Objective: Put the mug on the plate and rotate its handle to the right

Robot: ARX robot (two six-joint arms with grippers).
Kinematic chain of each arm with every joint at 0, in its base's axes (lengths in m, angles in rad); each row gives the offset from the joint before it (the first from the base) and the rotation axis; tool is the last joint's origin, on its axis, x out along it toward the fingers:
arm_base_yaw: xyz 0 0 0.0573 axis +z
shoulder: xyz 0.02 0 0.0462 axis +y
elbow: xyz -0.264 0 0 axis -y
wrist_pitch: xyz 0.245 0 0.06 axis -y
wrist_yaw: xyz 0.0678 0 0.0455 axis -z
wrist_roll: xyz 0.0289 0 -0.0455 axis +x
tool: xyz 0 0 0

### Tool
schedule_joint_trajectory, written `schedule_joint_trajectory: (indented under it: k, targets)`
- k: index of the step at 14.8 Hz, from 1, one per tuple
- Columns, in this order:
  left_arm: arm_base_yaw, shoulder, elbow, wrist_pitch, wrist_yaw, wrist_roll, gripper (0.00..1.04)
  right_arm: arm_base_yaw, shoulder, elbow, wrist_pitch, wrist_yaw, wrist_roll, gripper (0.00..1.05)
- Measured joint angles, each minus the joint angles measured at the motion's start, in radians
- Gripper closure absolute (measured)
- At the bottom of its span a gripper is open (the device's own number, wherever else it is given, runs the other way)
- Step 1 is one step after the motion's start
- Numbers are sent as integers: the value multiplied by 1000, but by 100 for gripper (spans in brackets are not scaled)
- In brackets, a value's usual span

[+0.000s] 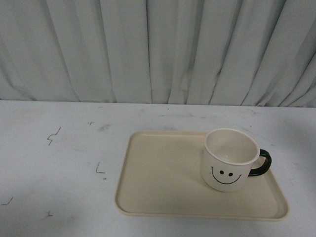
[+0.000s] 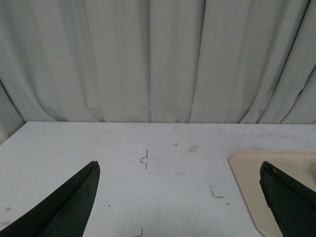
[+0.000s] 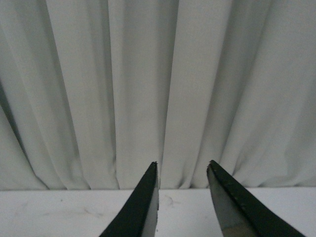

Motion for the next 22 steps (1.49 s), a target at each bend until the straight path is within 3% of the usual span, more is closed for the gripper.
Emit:
schedule_joint_trajectory:
  k: [3, 6, 11, 13, 22]
  targets:
    - [0, 0, 0, 0, -1, 0, 7, 0, -88, -179, 15, -24, 12, 103]
    - [0, 0, 0, 0, 0, 0, 7, -71, -240, -308, 23, -69, 18, 103]
    - [0, 0, 0, 0, 0, 0, 7, -64, -494, -465, -93, -77, 18, 103]
    - [0, 0, 0, 0, 0, 0, 7, -64, -526, -510, -50, -78, 18, 103]
    - [0, 0, 0, 0, 0, 0, 7, -64, -1011, -555, -494, -77, 18, 103]
